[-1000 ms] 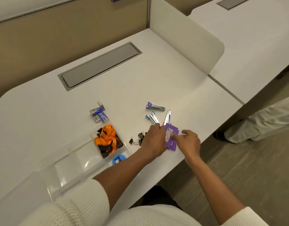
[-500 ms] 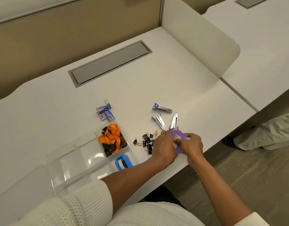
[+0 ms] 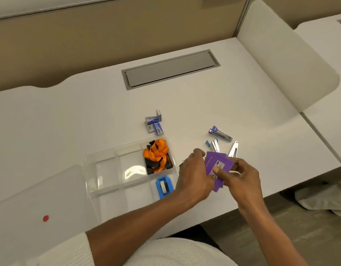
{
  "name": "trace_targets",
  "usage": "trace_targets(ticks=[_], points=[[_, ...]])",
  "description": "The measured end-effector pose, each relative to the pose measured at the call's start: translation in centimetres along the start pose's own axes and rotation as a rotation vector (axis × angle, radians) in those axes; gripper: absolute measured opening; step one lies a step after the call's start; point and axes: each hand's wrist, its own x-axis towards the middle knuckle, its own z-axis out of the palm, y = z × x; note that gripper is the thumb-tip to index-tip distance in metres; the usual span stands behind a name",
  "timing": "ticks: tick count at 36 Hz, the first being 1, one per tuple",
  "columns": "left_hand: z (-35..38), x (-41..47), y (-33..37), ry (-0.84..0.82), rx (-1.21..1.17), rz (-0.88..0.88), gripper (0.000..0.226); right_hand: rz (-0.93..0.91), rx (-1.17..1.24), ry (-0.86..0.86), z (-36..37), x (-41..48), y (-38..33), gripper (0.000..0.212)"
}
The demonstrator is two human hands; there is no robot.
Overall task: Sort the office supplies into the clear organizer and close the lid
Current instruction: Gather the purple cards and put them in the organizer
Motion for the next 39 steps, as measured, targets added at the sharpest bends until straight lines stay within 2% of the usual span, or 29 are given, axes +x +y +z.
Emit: trace_targets(ticks=[6, 8, 13, 16, 20, 24, 29, 34, 36, 39], points=[[-6.9, -2.1, -4.6, 0.26, -0.099, -0.13, 0.062, -0.134, 0.004, -0.187, 7.2, -1.2, -2.9, 0.054], [-8.9, -2.6, -6.4, 0.305, -0.102, -0.163, 0.058, -0.179, -0.035, -0.224, 10.1, -1.4, -3.6, 0.053], [-12.4, -3.4, -10.7, 0.407, -0.097, -0.311, 0.058, -0.235, -0.1, -0.307, 16.8, -2.0, -4.3, 0.032], [-13.4, -3.4, -12.4, 0.434, -0.122, -0.366, 0.057, -0.301, -0.145, -0.334, 19.8, -2.4, -4.5, 0.035], [-14.0, -3.0, -13.6, 0.435, -0.119, -0.384, 0.057, -0.32, -0.231, -0.365, 22.0, -2.6, -4.4, 0.042], [-14.0, -2.6, -13.9, 0.407, -0.09, -0.371, 0.056, -0.359, -0.319, -0.378, 23.0, -2.3, -4.2, 0.037], [-13.5, -2.1, -13.7, 0.374, 0.009, -0.347, 0.047, -0.354, -0.44, -0.33, 24.1, -2.3, -4.5, 0.06], [-13.4, -1.8, -14.2, 0.293, 0.186, -0.321, 0.037, -0.357, -0.519, -0.334, 24.8, -2.5, -4.5, 0.057], [-13.8, -1.5, -14.6, 0.283, 0.204, -0.331, 0.036, -0.351, -0.564, -0.353, 24.9, -2.5, -4.7, 0.055], [-14.3, -1.3, -15.0, 0.294, 0.193, -0.342, 0.038, -0.436, -0.703, -0.364, 24.5, -2.7, -5.0, 0.047]])
